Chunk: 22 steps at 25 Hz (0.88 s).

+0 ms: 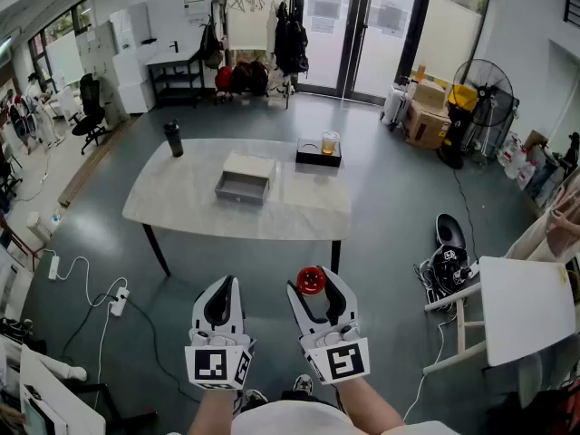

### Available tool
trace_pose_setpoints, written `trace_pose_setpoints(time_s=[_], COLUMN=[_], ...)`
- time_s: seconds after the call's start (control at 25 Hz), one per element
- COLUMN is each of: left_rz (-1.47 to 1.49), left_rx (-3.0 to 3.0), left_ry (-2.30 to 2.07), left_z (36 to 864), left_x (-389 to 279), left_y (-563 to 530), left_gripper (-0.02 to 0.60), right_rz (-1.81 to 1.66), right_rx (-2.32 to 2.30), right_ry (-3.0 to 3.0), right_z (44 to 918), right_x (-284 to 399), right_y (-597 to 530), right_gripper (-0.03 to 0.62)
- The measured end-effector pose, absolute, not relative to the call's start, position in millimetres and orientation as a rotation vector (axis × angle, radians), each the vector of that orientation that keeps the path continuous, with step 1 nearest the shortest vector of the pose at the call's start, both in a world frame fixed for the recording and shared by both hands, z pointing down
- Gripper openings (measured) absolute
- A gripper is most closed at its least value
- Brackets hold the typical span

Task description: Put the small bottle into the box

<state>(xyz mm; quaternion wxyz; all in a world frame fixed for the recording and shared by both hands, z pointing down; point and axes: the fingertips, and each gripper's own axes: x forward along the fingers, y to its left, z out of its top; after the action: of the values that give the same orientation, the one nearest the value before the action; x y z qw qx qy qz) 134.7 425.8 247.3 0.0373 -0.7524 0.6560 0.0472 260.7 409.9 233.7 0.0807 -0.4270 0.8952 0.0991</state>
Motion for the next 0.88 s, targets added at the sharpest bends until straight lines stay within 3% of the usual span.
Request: trace_pose_setpoints(time_s=[0.88], left_rz=[0.070], left_rx=[-2.378], left_ry=[2.004], left_z=[277.8], left_x=[63.6], left_y=[453.8], left_gripper=[0.021], right_rz=[0.171], right_rx=[-1.346], right_ry=[2.714], right_z=[255.5], right_x=[203.5], right_y=[430.3], right_gripper=[0.232])
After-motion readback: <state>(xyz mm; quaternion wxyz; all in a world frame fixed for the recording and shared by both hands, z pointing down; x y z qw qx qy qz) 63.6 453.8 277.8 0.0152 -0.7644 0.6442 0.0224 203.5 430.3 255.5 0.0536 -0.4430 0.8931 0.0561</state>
